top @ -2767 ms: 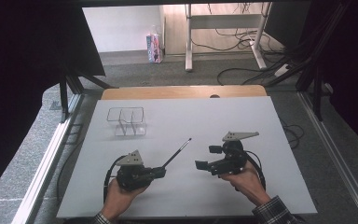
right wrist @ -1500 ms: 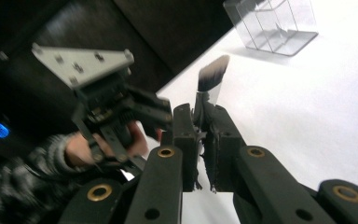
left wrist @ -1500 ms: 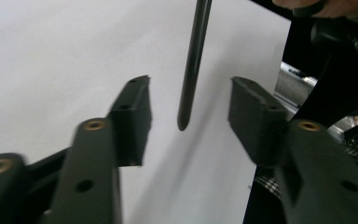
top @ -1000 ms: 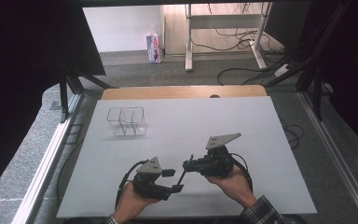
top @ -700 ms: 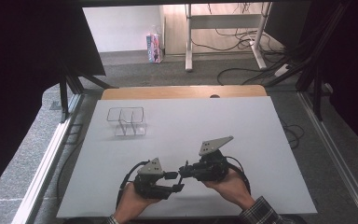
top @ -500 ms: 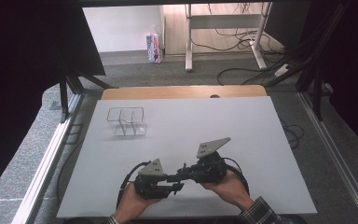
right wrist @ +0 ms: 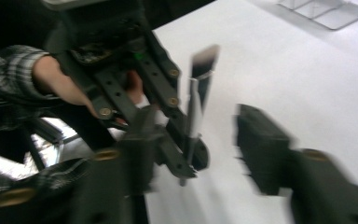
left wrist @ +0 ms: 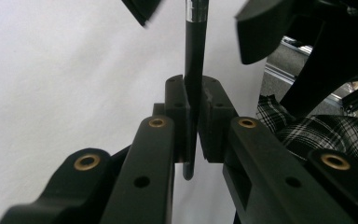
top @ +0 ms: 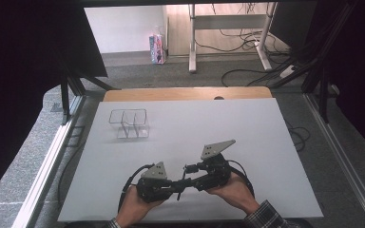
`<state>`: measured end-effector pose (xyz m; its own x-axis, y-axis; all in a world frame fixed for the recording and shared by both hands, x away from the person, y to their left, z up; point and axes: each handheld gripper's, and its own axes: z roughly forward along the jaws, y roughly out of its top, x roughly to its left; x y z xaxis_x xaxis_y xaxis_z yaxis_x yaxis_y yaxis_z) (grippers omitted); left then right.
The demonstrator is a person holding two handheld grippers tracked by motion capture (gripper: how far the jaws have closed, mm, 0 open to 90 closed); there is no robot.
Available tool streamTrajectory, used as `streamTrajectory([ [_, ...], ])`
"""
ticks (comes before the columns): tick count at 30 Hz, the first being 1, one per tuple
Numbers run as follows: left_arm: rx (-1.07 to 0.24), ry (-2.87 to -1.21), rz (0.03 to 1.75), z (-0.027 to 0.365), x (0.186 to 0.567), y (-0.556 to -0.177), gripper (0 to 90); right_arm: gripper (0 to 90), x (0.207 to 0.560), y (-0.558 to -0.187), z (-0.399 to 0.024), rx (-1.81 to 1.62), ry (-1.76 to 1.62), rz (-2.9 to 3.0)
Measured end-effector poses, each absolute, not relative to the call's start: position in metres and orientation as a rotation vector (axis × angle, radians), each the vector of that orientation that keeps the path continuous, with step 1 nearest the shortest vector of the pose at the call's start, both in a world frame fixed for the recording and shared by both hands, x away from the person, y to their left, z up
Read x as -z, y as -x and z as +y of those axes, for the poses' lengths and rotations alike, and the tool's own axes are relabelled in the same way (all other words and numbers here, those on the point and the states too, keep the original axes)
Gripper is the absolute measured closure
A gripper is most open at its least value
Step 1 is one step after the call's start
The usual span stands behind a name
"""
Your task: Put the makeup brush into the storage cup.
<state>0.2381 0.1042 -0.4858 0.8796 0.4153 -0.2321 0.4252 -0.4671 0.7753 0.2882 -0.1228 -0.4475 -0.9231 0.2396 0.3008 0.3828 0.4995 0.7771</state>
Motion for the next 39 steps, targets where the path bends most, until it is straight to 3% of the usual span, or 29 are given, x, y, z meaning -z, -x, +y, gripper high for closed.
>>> streamTrajectory([
  [2,0.008,-2.115,0.610,0.105,0.486,-0.239,83.8,33.6,0.449,-0.289,-0.123,1.399,0.547,-2.590],
  [5,0.003,-2.108,0.635,0.108,0.485,-0.240,83.8,19.2,0.452,-0.290,-0.124,1.420,0.578,-2.624],
  [6,-0.001,-2.102,0.653,0.111,0.485,-0.241,83.7,9.9,0.452,-0.291,-0.124,1.434,0.602,-2.642],
  [10,-0.004,-2.091,0.678,0.115,0.484,-0.242,83.6,3.4,0.452,-0.292,-0.128,1.448,0.663,-2.687],
  [39,-0.103,-2.041,0.806,0.146,0.477,-0.244,83.2,0.0,0.457,-0.292,-0.165,1.396,0.838,-2.929],
])
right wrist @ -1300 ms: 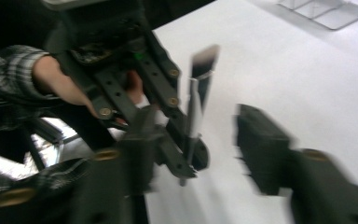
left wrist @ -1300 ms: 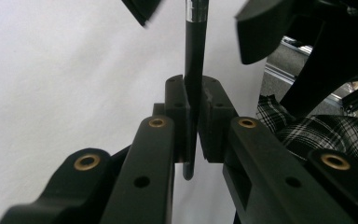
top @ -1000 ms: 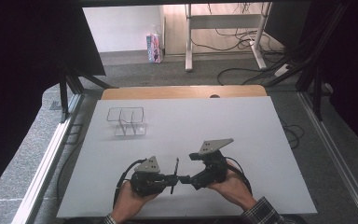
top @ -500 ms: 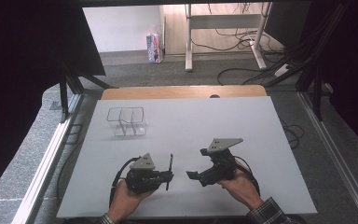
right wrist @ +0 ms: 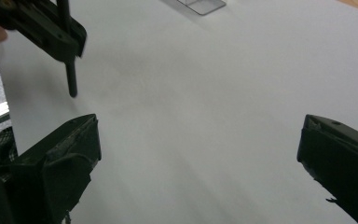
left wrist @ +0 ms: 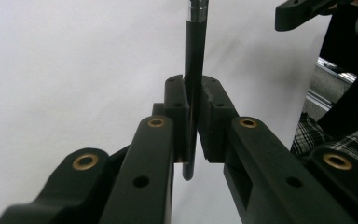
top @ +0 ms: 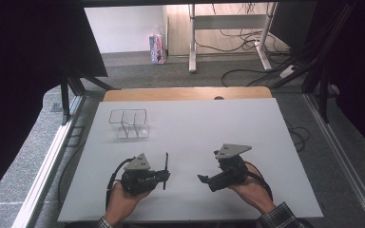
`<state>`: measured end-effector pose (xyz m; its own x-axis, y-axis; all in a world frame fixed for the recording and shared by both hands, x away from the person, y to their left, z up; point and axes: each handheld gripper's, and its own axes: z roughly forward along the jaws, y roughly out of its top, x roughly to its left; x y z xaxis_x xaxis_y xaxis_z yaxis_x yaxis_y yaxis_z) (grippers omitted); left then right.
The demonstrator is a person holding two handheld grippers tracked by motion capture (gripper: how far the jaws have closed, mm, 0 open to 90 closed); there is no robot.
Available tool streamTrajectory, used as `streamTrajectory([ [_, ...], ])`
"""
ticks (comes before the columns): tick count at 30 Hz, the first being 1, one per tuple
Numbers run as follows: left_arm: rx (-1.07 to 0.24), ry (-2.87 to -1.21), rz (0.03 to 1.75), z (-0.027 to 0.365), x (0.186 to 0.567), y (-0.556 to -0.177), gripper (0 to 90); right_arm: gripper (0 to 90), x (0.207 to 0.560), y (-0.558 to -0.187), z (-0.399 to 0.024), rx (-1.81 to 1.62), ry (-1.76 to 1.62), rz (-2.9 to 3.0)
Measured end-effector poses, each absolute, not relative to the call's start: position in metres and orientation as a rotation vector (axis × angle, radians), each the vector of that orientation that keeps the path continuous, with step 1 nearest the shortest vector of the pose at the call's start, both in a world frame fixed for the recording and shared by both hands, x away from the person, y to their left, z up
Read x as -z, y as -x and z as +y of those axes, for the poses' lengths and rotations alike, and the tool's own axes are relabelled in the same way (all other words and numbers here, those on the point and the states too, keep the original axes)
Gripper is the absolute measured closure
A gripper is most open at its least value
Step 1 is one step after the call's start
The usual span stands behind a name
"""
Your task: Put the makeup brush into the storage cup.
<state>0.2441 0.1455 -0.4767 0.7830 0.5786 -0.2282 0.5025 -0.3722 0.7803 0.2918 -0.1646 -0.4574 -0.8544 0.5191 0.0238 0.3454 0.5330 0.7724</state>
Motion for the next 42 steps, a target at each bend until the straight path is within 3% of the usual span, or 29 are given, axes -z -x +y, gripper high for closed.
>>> streamTrajectory([
  [42,-0.311,-2.011,1.008,0.197,0.471,-0.253,82.9,0.0,0.470,-0.279,-0.246,-1.037,-0.962,2.402],
])
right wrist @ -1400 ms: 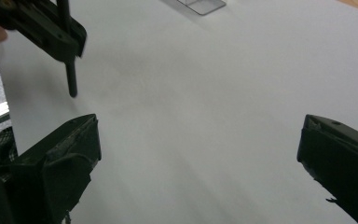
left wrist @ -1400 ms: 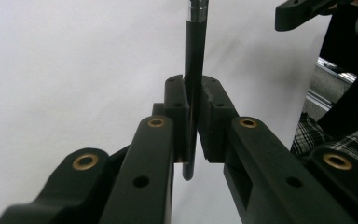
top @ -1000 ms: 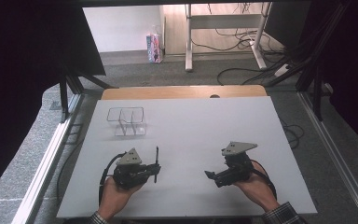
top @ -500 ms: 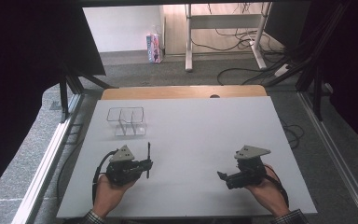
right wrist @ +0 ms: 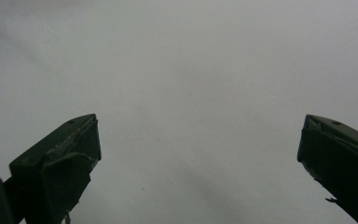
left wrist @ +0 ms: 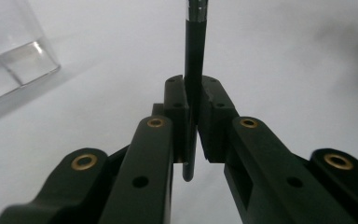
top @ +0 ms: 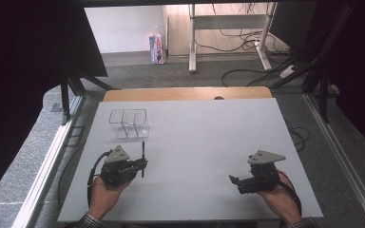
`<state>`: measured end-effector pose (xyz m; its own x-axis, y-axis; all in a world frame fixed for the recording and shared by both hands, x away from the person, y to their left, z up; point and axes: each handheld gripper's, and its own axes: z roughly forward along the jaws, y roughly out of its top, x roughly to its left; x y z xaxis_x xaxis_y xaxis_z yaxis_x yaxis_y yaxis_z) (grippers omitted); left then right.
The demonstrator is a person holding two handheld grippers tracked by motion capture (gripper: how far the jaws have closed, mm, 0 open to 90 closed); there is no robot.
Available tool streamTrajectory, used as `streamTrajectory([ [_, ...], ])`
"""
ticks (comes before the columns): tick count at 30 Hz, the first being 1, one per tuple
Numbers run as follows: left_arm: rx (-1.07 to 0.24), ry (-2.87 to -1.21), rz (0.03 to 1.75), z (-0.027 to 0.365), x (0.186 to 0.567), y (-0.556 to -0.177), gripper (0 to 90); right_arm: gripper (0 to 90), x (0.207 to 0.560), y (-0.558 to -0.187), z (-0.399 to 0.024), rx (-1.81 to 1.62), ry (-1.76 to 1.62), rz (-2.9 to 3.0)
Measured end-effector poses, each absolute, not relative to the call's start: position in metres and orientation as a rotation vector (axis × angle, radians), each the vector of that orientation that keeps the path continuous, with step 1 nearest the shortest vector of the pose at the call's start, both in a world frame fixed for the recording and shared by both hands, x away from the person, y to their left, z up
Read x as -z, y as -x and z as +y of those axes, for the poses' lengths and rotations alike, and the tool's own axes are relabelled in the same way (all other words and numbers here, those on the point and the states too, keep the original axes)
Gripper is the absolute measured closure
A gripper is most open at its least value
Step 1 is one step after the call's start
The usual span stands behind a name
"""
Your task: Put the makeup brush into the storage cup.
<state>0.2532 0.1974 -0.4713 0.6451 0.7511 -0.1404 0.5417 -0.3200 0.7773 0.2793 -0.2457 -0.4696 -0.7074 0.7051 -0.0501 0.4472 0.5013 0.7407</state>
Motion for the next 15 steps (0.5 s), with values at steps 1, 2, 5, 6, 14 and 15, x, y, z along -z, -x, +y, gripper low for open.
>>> streamTrajectory([
  [1,-0.311,-2.003,1.014,0.199,0.471,-0.254,82.9,0.0,0.470,-0.279,-0.247,-1.037,-0.963,2.401],
  [2,-0.317,-1.998,1.022,0.201,0.471,-0.254,83.0,0.0,0.470,-0.277,-0.249,-1.030,-0.960,2.400],
  [5,-0.322,-1.979,1.049,0.209,0.471,-0.255,83.0,0.0,0.470,-0.276,-0.252,-1.031,-0.970,2.396],
  [6,-0.327,-1.975,1.058,0.211,0.471,-0.256,83.1,0.0,0.471,-0.275,-0.255,-1.029,-0.976,2.396],
  [14,-0.353,-1.925,1.137,0.226,0.471,-0.262,83.2,0.0,0.471,-0.271,-0.262,-1.028,-1.006,2.390],
  [15,-0.353,-1.925,1.137,0.226,0.471,-0.262,83.2,0.0,0.471,-0.271,-0.262,-1.028,-1.006,2.390],
])
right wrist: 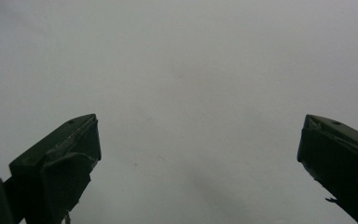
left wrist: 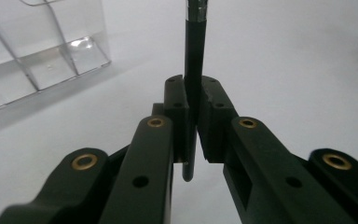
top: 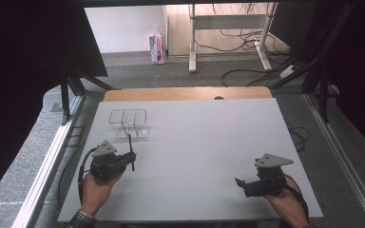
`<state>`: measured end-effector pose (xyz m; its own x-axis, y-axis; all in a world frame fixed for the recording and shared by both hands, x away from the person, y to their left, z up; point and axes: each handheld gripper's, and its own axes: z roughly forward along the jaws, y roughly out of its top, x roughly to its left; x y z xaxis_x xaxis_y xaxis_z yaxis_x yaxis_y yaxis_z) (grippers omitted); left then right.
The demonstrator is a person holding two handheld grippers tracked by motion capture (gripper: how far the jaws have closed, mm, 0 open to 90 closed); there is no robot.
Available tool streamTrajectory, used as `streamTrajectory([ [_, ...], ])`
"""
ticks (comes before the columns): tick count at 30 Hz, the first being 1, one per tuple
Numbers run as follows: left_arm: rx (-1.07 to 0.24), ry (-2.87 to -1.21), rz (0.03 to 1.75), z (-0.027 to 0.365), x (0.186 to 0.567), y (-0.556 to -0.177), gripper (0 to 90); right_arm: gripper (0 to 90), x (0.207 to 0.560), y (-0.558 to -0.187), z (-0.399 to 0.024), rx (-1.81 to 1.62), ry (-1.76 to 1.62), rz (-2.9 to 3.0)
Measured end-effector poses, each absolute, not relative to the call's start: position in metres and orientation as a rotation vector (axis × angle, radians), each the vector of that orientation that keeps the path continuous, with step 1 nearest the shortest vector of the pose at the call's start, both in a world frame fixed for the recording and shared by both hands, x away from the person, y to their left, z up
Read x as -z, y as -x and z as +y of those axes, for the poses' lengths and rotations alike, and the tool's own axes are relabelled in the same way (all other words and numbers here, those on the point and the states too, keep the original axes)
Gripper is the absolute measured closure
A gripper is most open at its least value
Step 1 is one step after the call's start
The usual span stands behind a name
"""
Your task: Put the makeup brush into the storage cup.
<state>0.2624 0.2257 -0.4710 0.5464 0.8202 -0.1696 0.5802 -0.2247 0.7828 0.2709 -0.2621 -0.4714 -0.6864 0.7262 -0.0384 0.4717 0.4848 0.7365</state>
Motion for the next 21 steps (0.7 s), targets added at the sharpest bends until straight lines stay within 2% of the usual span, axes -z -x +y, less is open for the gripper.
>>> streamTrajectory([
  [21,-0.414,-1.867,1.217,0.241,0.461,-0.293,83.2,0.0,0.475,-0.263,-0.272,-0.959,-1.025,2.390],
])
